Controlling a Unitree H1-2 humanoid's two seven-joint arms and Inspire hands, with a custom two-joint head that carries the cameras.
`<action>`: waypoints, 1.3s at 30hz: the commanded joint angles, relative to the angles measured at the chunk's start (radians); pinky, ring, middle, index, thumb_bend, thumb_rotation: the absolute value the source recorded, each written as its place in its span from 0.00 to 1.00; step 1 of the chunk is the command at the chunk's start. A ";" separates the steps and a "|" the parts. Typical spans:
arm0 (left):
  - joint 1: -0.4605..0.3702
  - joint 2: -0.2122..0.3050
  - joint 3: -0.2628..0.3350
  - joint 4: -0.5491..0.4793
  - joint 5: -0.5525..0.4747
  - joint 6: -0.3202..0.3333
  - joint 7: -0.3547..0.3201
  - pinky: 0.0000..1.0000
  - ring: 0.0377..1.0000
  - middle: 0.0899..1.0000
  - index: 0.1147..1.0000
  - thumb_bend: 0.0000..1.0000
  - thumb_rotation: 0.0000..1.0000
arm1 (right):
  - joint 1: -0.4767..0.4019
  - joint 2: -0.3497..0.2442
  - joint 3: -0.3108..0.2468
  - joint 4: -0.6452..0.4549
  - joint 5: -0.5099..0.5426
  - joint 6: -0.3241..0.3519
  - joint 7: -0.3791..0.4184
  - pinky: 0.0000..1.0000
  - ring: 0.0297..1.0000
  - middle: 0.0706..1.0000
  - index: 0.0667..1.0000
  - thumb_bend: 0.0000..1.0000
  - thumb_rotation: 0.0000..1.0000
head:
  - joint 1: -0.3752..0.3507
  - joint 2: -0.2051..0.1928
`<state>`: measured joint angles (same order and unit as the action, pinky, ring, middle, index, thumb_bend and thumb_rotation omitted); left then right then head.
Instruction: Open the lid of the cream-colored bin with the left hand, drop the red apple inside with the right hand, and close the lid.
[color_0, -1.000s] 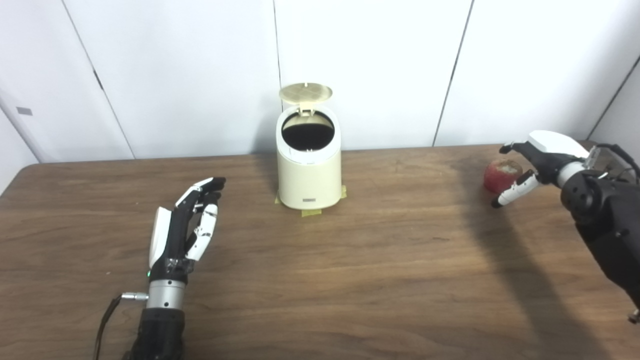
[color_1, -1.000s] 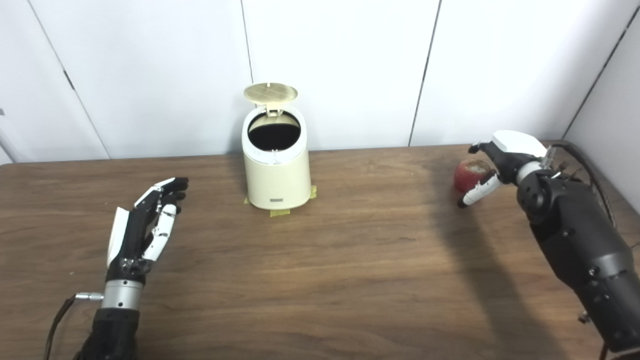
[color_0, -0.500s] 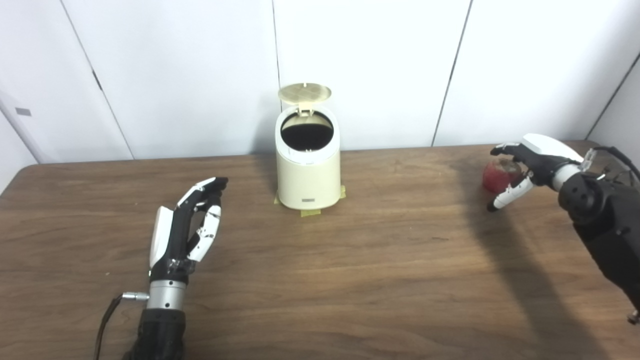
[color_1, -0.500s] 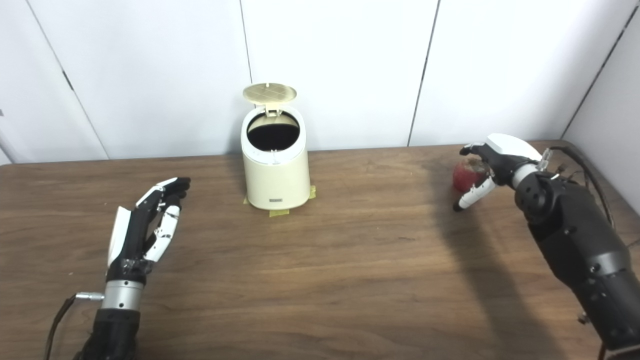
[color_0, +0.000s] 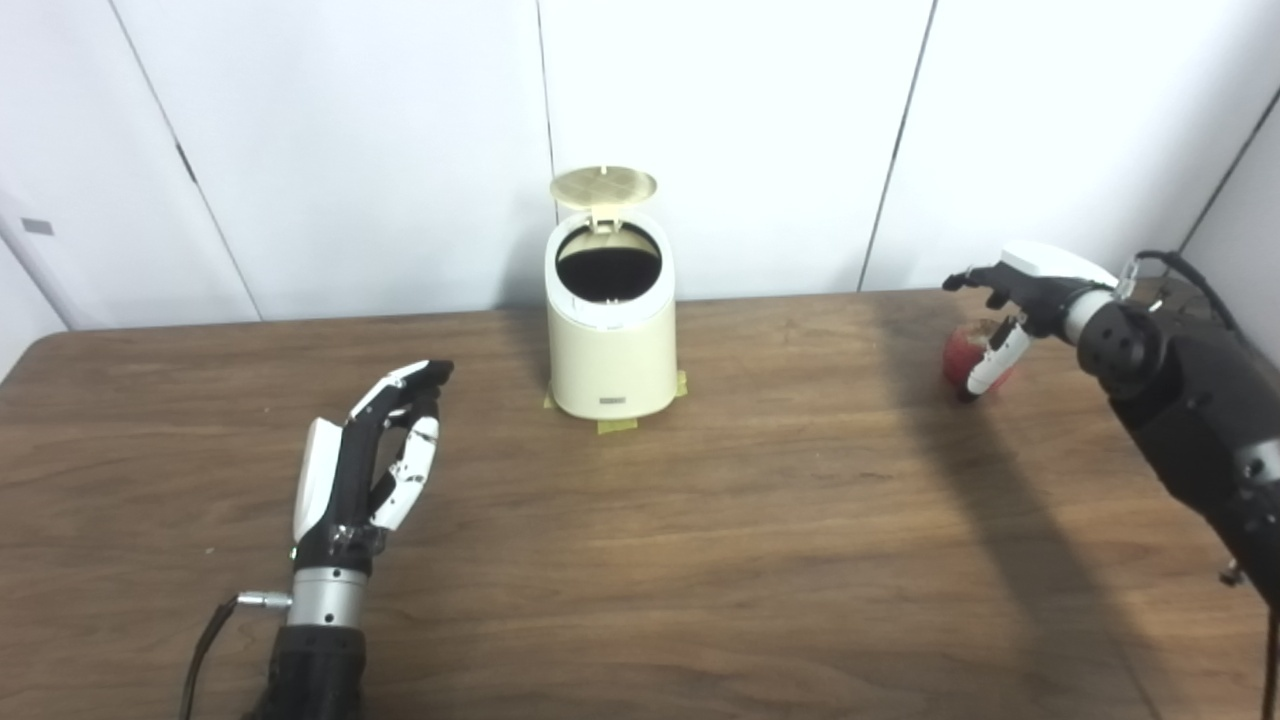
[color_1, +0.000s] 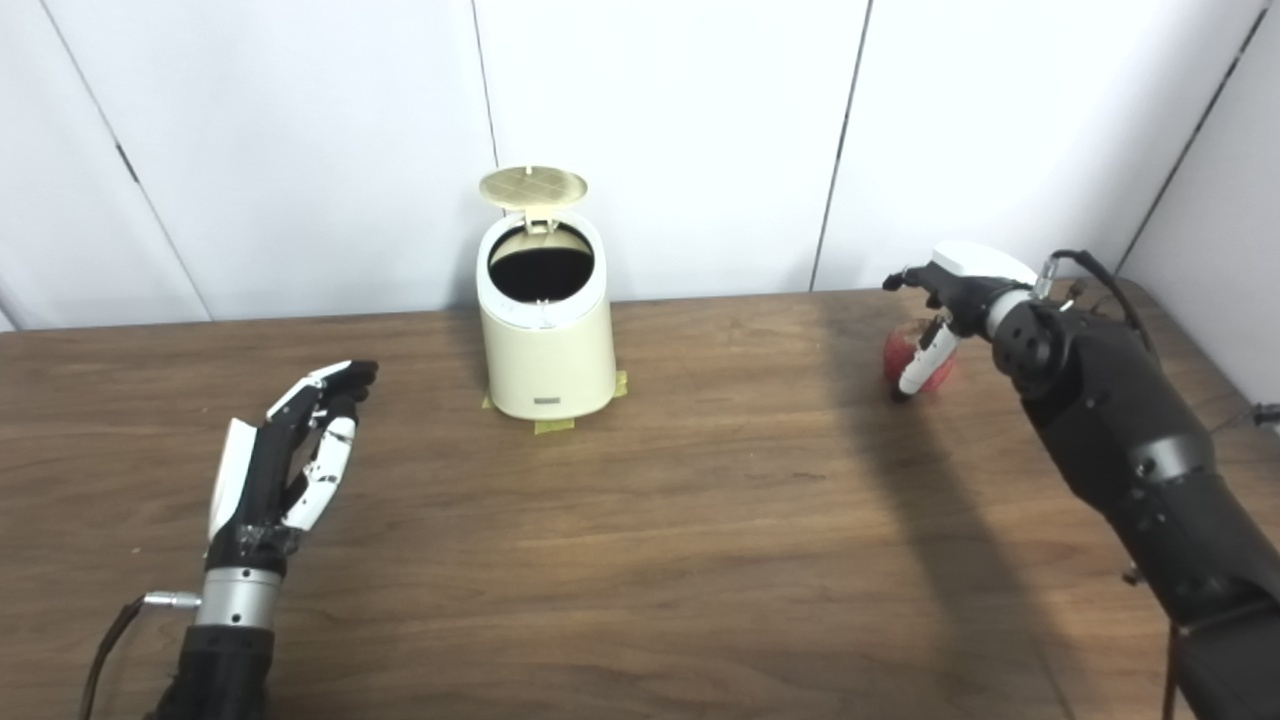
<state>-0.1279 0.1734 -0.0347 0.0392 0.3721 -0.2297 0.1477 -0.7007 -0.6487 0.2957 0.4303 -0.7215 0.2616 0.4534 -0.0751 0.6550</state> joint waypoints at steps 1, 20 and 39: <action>-0.002 0.007 0.004 -0.019 0.011 -0.013 0.006 0.66 0.74 0.75 0.73 0.18 0.77 | -0.065 -0.038 -0.010 -0.006 0.002 -0.022 -0.027 0.64 0.81 0.88 0.82 0.93 0.15 | -0.001 0.000; 0.000 0.001 0.008 -0.035 0.012 -0.006 0.005 0.65 0.73 0.74 0.72 0.18 0.76 | -0.121 -0.047 0.080 0.014 -0.040 0.011 0.090 0.58 0.72 0.83 0.79 0.91 0.17 | 0.002 0.005; 0.003 -0.005 0.013 -0.054 0.019 0.000 0.010 0.65 0.73 0.73 0.72 0.19 0.79 | -0.097 -0.063 0.101 -0.019 -0.048 0.035 0.169 0.61 0.77 0.84 0.75 0.92 0.15 | 0.005 0.017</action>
<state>-0.1145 0.1690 -0.0276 0.0180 0.3900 -0.2101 0.1452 -0.7490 -0.6737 0.4065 0.4270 -0.7566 0.2895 0.6256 -0.0706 0.6719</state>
